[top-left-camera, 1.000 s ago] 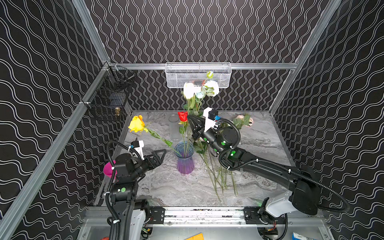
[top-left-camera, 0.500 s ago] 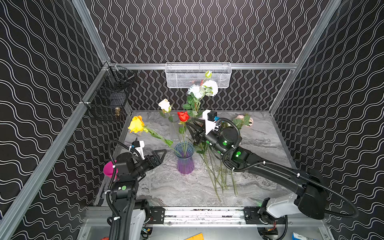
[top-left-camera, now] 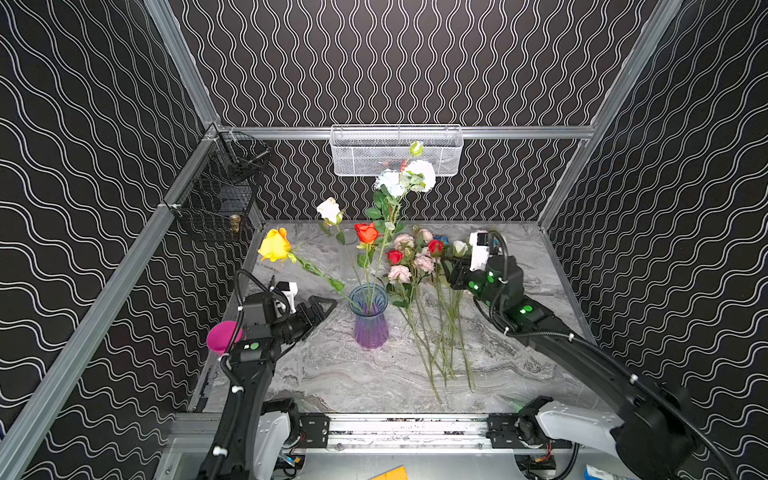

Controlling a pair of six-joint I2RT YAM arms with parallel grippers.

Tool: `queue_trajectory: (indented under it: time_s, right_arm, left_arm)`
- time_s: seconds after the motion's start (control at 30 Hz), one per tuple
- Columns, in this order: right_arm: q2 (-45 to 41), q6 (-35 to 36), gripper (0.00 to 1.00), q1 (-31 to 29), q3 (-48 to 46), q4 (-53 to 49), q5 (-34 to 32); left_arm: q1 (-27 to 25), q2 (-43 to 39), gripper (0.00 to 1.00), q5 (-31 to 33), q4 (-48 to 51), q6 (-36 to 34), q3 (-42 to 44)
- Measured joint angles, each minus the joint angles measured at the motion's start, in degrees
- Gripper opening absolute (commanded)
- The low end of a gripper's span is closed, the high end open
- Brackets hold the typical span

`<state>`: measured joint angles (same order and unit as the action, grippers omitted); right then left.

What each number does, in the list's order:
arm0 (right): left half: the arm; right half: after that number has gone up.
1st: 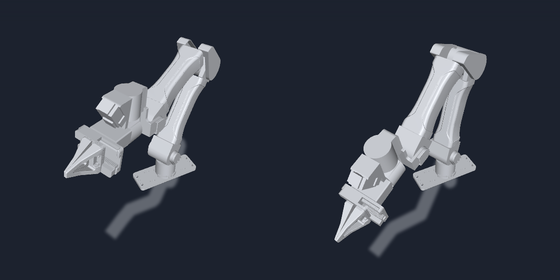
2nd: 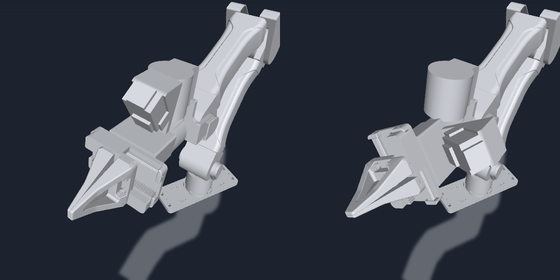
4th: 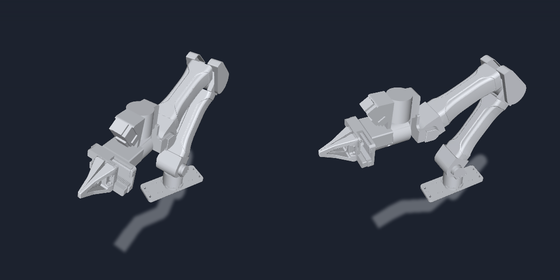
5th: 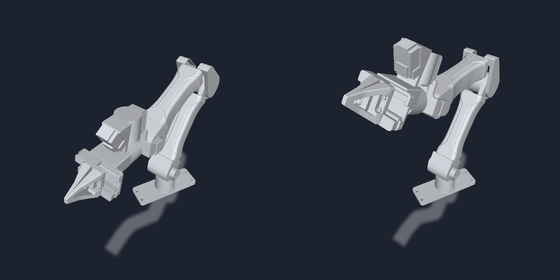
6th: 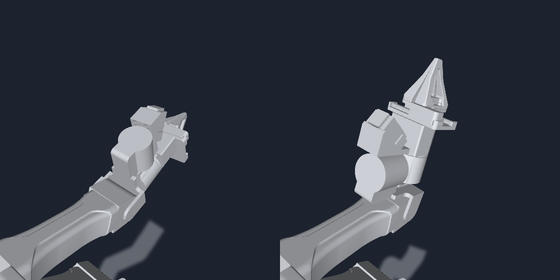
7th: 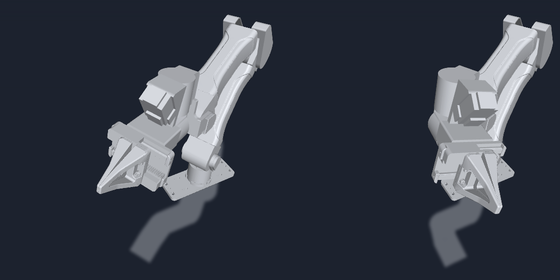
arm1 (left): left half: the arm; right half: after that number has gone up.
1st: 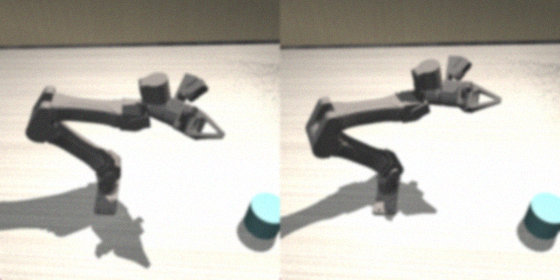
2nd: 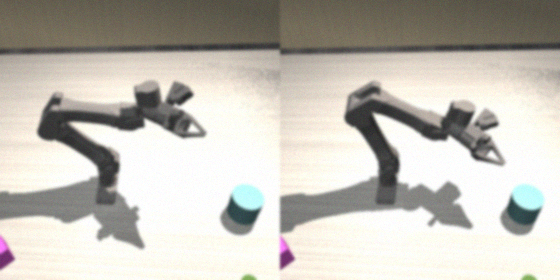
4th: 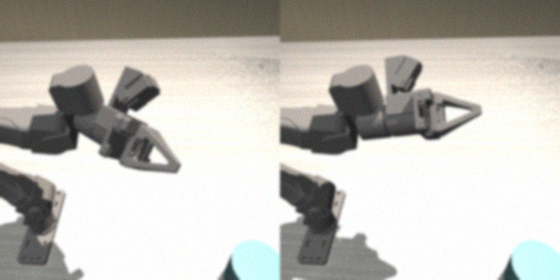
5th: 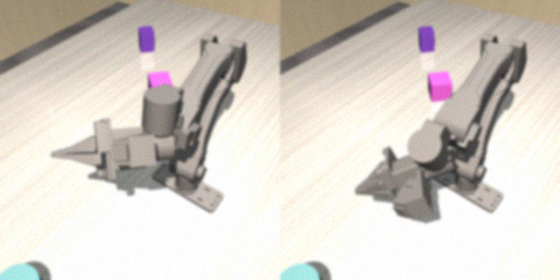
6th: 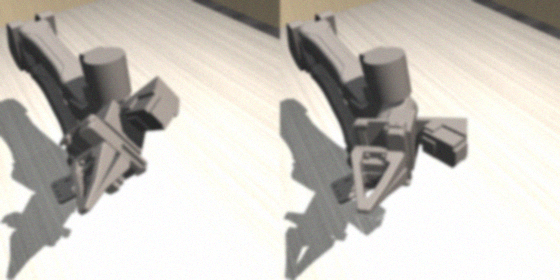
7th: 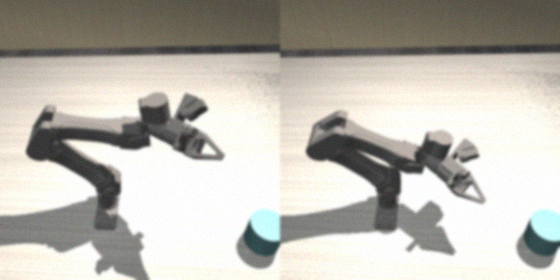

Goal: Arrange the flowers into the vase
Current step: 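Move the right gripper back down to the pink rose stems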

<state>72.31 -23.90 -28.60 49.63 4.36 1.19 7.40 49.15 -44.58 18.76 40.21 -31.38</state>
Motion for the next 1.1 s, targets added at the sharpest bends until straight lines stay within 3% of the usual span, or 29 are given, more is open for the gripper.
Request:
queue_trajectory:
  time_s: [0.1,0.4,0.5,0.57,0.67,0.9,1.1]
  right_arm:
    - [9.84,1.79,0.36,0.83,3.78,-7.04,5.05]
    - [30.64,4.5,0.4,0.11,11.54,-13.07,14.4]
    - [33.29,5.09,0.24,0.11,11.52,-13.73,16.98]
    - [33.81,5.07,0.1,0.11,11.43,-13.77,17.86]
    - [32.41,5.07,0.0,0.11,11.02,-13.88,18.38]
    - [19.56,3.96,0.0,0.11,9.11,-13.6,16.2]
    - [14.32,3.37,0.0,0.15,7.45,-11.89,14.84]
  left_arm:
    - [0.0,2.93,0.92,-2.23,0.42,-0.11,-0.46]
    - [0.15,-1.14,0.93,-2.49,0.94,-0.09,-0.37]
    - [0.15,-1.86,0.93,-2.51,0.61,-0.02,0.07]
    - [0.17,-1.42,0.93,-2.56,0.44,0.07,0.09]
    - [0.2,-0.07,0.93,-2.8,0.48,0.07,0.0]
    - [0.42,-0.52,0.93,-3.87,0.24,0.07,-0.04]
    - [0.52,-1.25,0.93,-3.91,0.15,0.07,0.0]
